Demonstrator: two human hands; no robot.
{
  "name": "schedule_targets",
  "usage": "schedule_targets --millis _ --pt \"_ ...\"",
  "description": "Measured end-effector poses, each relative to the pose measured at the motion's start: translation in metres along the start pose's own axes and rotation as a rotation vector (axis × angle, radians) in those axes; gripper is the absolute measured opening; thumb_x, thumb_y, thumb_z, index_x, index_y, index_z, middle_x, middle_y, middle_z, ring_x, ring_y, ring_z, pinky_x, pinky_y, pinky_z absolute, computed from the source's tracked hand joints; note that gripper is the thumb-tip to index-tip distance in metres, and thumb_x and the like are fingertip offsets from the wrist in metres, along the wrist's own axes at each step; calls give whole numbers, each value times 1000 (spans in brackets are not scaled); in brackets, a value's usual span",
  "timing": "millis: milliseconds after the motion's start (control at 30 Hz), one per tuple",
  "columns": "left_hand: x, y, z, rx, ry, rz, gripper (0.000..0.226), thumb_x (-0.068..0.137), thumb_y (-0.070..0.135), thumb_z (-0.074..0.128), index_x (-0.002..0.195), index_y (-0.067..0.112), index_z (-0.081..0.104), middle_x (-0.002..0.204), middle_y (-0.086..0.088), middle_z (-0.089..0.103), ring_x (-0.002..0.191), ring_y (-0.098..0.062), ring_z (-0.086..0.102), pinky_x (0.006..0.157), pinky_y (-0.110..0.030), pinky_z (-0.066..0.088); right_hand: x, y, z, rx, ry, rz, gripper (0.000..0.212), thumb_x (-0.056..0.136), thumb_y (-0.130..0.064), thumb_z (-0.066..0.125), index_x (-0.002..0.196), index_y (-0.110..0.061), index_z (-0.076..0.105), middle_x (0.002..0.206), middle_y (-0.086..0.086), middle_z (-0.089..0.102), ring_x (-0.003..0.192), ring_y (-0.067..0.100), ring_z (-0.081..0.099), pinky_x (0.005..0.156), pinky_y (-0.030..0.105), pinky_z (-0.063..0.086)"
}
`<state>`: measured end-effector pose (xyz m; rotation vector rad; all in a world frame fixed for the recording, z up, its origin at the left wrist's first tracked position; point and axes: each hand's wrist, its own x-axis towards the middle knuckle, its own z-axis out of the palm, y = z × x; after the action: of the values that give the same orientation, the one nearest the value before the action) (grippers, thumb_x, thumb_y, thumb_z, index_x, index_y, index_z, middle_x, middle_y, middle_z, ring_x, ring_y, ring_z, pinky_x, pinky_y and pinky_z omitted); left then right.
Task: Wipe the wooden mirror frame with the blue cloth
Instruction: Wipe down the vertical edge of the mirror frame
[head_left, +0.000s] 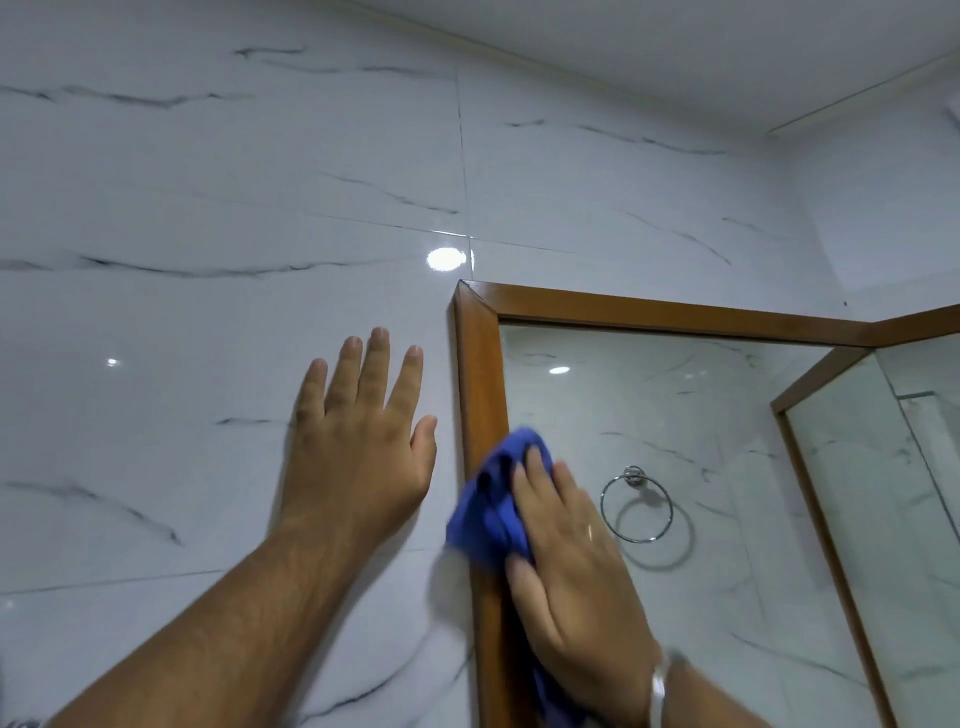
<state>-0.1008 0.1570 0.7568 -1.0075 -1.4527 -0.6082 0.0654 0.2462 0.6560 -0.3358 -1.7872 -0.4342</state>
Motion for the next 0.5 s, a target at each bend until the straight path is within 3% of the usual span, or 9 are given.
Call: schedule_targets --millis 100,267,400,500 --pt "-24 3 -1 3 -17 -14 70 95 49 29 158 18 24 165 -17 19 151 -36 21 121 -55 18 72 7 -14 -7 68 38 67 90 -34 34 151 -27 5 160 -7 0 147 10 -7 120 30 0" --pt "-68 17 11 17 -37 -31 72 94 51 26 157 17 25 165 -17 19 151 -36 20 121 -58 17 134 11 -22 -78 116 63 63 93 -25 40 151 -16 18 162 7 6 149 22 3 122 35 8" --pt "-73 19 12 35 -32 -36 72 94 51 27 158 17 24 165 -18 18 152 -37 19 122 -58 15 61 9 -14 51 66 21 65 89 -23 40 151 -19 21 161 3 16 148 17 12 120 41 17" --pt "-75 20 12 36 -32 -33 73 94 50 27 158 16 23 165 -18 17 152 -37 18 122 -58 14 -45 -6 10 12 52 27 72 81 -24 46 149 -18 25 159 4 21 147 17 16 117 36 20"
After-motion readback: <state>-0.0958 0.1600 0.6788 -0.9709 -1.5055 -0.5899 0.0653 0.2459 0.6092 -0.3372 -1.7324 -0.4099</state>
